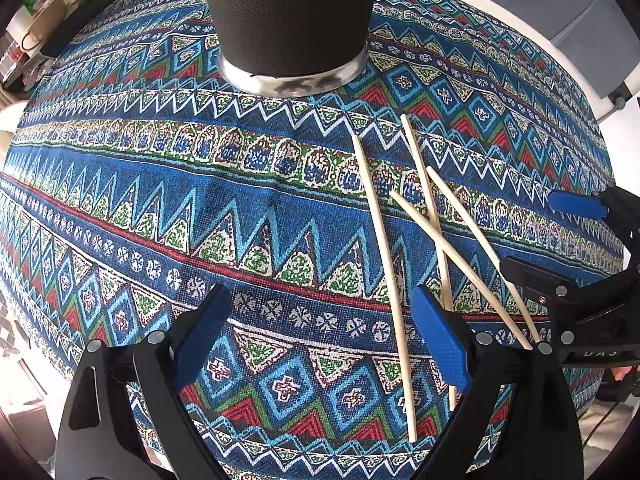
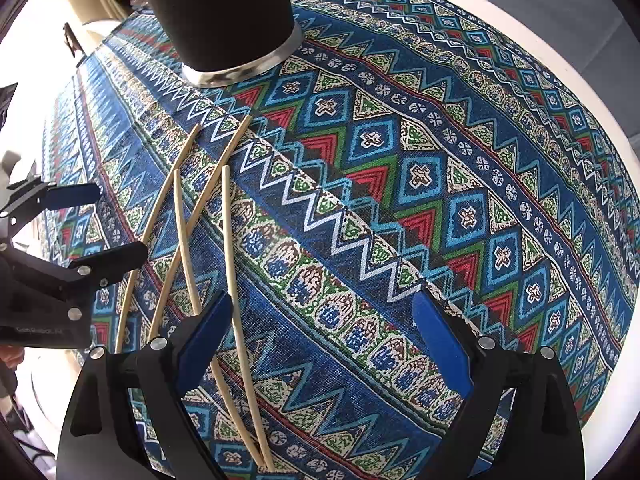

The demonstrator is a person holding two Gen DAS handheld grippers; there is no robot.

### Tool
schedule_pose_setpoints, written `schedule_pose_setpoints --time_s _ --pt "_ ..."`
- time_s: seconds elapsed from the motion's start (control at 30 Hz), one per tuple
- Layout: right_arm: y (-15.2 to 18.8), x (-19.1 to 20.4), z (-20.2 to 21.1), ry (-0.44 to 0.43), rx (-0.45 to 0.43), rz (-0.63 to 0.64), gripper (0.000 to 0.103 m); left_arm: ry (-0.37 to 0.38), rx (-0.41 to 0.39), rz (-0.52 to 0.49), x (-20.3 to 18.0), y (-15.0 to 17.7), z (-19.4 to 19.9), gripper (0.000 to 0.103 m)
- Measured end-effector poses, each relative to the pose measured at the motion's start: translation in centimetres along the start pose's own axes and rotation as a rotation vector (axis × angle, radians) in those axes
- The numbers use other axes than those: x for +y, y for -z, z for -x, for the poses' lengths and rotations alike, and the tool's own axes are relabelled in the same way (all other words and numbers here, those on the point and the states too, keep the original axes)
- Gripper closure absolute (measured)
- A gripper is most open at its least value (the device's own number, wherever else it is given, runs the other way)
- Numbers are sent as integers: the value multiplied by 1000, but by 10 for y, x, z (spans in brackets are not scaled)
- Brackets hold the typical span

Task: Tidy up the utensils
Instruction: 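Lower both tools to the loose sticks and close both grippers on one each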

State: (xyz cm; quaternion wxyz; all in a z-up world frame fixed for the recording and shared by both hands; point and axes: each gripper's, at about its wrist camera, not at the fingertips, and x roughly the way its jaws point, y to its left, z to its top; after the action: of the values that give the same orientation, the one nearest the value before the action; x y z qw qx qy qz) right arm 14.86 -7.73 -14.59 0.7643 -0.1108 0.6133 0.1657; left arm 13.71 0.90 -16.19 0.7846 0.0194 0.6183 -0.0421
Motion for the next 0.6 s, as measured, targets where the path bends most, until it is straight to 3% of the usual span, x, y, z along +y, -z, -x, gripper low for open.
schedule_pose_setpoints --time_s 0.3,0.47,0.5,0.53,0.57,0.6 --pt "9 22 -7 36 -10 58 15 -46 3 3 -11 3 -7 5" --pt "14 25 -8 39 -16 66 16 -48 -8 19 -6 7 -5 9" --pt "15 23 -6 38 -18 67 23 -45 -5 11 -5 8 -3 15" --pt "15 22 -4 38 -21 66 38 -42 5 0 -5 8 -1 20" --pt "13 18 -1 38 -23 61 48 -37 17 -8 -4 7 3 33" --pt "10 13 3 40 -25 50 76 -37 27 -9 -2 6 5 48"
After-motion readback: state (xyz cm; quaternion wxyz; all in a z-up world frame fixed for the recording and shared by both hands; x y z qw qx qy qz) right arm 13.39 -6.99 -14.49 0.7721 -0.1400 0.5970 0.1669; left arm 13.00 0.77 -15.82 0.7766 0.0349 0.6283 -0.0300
